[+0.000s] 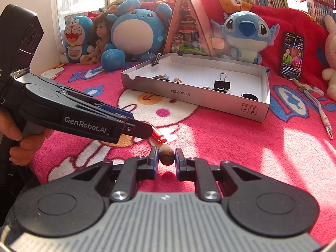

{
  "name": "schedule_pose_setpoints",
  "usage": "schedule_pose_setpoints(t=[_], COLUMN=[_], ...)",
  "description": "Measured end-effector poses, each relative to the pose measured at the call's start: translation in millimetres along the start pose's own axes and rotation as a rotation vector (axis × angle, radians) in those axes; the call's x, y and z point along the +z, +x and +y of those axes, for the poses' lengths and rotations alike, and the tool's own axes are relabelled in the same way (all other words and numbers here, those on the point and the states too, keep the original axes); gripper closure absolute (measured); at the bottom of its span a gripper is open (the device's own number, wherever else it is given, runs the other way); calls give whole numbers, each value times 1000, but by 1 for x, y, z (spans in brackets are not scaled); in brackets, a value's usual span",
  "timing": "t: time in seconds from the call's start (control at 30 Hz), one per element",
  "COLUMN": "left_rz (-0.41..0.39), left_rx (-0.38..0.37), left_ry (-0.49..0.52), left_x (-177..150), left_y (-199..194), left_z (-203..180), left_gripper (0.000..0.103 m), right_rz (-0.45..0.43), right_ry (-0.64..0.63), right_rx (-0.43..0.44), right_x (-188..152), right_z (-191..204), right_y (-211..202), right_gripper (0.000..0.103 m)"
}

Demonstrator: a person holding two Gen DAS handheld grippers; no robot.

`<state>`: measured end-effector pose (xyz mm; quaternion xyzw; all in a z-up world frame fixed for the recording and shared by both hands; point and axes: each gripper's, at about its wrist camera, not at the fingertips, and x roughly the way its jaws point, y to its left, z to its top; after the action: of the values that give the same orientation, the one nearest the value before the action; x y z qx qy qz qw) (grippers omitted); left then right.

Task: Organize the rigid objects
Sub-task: 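Grasp the red stick with the left tool while the right tool grasps the brown acorn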

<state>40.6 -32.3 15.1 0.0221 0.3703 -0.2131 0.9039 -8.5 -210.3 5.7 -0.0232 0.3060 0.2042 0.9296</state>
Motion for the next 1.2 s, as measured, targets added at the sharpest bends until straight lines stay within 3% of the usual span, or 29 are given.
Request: schedule_pose_setpoints(t=[0.3, 0.8, 1.2], left_rz=[-21, -49, -61], left_rx=[10, 73, 72], left_ry=[42, 148, 81], left_x=[-7, -11, -13], left_y=[7, 17, 14], left_z=[-19, -30, -24], left_gripper=[57, 56, 60], right_rz=[-22, -26, -28], right_ry=[58, 76, 86], right_rx=[-124, -136, -142], right_x=[-5, -5, -3], right_z=[-21, -21, -18], right_y=[-6, -2, 3], right_gripper=[82, 82, 82])
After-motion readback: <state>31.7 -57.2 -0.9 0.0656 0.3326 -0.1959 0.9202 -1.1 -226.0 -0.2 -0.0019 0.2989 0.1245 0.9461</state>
